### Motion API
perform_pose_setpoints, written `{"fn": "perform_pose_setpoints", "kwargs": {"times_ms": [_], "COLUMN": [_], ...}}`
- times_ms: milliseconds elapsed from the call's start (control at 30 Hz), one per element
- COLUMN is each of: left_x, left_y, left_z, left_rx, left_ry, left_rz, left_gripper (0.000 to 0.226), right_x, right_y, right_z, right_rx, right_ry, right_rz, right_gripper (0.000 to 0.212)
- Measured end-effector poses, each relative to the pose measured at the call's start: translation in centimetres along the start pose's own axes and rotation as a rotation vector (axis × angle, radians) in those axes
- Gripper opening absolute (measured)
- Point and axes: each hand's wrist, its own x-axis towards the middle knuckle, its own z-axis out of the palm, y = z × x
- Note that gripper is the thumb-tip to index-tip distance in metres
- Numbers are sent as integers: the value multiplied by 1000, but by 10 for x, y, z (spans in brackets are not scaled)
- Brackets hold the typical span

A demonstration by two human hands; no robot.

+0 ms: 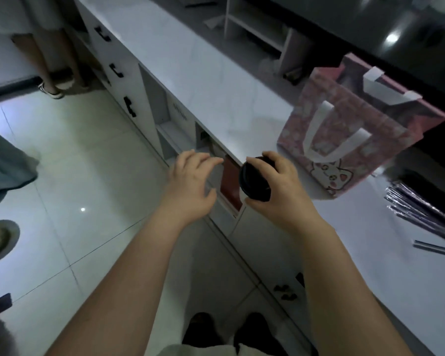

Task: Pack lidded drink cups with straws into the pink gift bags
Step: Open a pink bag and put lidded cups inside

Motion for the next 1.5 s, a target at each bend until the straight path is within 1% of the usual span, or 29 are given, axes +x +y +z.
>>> {"fn": "perform_pose_setpoints", "kwargs": {"times_ms": [67,167,333,433,533,600,700,800,900,967,1033,1100,1200,1267,1333,1400,1500], "left_x": [21,58,128,174,216,243,277,302,324,338,353,366,382,390,397,403,407], "left_y": [3,10,36,64,99,124,152,165,170,174,177,177,173,169,165,164,161], "left_z": [-4,-8,-12,-18,-20,-19,-9,13,37,48,55,58,62,64,66,69,72], "left_rx": [23,45,70,44,-8,-39,-122,-230,-247,-287,-345,-356,-321,-265,-188,-79,54], "left_ry": [-47,-54,-11,59,100,107,72,-42,-141,-201,-325,-467,-647,-723,-777,-787,-803], "left_rz": [41,97,191,260,344,404,499,509,506,519,518,540,606,644,696,775,850], "left_gripper": [62,62,59,54,51,49,43,35,23,21,25,33,61,76,93,110,126], "right_x": [13,32,57,77,94,102,111,114,114,114,114,116,117,120,126,135,147], "right_y": [0,3,19,38,59,75,103,125,143,155,162,167,171,170,162,152,142], "right_z": [-10,-27,-64,-104,-144,-165,-184,-190,-193,-195,-195,-193,-192,-195,-193,-187,-174], "right_rx": [4,38,0,-20,-45,-20,1,11,12,20,31,-7,-57,-47,-41,-49,-76], "right_ry": [56,189,410,575,684,712,695,670,642,617,586,578,651,714,727,652,445], "right_rz": [11,6,-34,-50,-38,-10,21,55,100,129,168,215,293,349,386,416,527], "right_gripper": [77,79,77,74,72,71,73,69,69,70,70,71,68,69,69,69,70]}}
